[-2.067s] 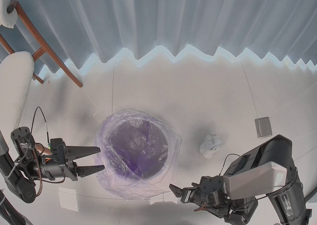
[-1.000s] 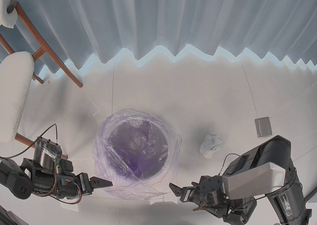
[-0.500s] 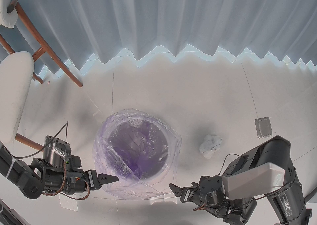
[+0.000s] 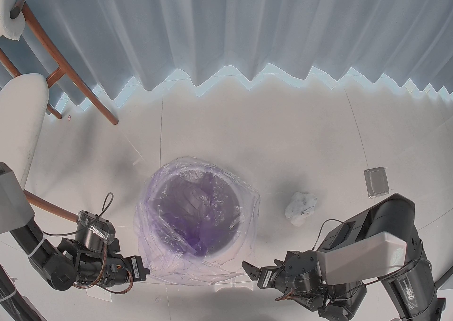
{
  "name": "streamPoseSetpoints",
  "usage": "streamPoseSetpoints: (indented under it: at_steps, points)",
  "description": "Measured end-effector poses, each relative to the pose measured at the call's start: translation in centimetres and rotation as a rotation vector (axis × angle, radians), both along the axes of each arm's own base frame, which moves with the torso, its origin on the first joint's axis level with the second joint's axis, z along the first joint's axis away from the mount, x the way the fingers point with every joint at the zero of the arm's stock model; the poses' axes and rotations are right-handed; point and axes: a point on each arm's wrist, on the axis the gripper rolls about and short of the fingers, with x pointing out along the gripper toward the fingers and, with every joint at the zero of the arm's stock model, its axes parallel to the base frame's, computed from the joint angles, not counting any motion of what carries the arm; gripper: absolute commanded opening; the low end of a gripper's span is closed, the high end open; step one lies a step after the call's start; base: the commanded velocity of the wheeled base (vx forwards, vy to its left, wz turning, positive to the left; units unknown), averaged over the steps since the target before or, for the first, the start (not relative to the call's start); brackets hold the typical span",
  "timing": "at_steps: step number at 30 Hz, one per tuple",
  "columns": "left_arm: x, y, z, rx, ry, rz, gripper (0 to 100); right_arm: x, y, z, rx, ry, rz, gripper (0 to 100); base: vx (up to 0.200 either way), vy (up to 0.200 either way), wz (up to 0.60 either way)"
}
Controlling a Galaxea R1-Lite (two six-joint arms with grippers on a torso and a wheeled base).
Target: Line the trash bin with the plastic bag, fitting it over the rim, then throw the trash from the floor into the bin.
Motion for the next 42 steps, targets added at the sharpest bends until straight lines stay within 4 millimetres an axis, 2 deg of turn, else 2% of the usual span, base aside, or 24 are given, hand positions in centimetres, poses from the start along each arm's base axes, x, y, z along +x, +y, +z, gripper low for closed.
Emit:
streamPoseSetpoints:
  at_steps: [11, 20, 26, 27, 31, 37, 42]
  points:
    - [0.0, 0.5, -2.9, 0.177, 0.071, 0.055, 0, 0.1, 0.1, -0.1, -0.001, -0.004, -0.005, 100, 0.000, 0.000, 0.00]
    - [1.3, 1.7, -5.4, 0.250, 0.017, 0.105, 0, 0.1, 0.1, -0.2, -0.002, -0.003, -0.005, 100, 0.000, 0.000, 0.00]
    - [2.2, 2.2, -6.4, 0.236, -0.114, 0.134, 0, 0.1, 0.1, -0.2, -0.002, -0.004, -0.005, 100, 0.000, 0.000, 0.00]
    - [2.2, 2.2, -6.5, 0.232, -0.133, 0.138, 100, 0.1, 0.1, -0.2, -0.002, -0.004, -0.005, 100, 0.000, 0.000, 0.00]
    - [1.6, 2.5, -7.1, 0.231, -0.173, 0.146, 100, 0.1, 0.1, -0.2, -0.002, -0.004, -0.005, 100, 0.000, 0.000, 0.00]
    - [0.2, 2.7, -8.8, 0.262, -0.097, 0.135, 100, 0.1, 0.1, -0.2, -0.002, -0.003, -0.004, 100, 0.000, 0.000, 0.00]
    - [0.0, 2.7, -8.7, 0.250, -0.089, 0.145, 100, 0.1, 0.1, -0.2, -0.002, -0.003, -0.004, 100, 0.000, 0.000, 0.00]
